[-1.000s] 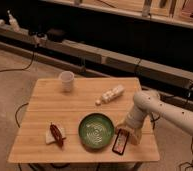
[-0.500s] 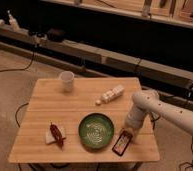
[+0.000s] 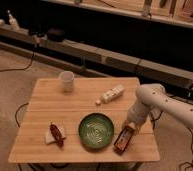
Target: Place the eraser in the ceramic cup
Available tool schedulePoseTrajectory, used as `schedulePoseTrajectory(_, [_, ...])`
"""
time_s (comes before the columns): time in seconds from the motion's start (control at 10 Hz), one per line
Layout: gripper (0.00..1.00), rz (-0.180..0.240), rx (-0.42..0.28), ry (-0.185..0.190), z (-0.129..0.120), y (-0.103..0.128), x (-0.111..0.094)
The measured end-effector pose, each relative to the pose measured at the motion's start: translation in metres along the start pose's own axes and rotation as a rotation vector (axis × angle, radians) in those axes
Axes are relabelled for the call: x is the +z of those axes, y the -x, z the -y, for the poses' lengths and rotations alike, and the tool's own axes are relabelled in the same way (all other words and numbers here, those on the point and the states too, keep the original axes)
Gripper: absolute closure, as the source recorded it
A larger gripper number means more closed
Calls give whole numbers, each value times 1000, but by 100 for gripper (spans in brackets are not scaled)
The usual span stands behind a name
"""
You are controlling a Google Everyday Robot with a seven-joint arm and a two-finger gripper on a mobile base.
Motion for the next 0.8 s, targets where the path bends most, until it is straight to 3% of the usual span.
schedulePoseTrajectory(0.1, [100,-5,28,-25,-3,7,-30])
schedulePoseTrajectory(0.4, [100,10,49,-118,-3,17,-81])
schedulePoseTrajectory(0.8, [100,8,51,-126,-2,16,-86])
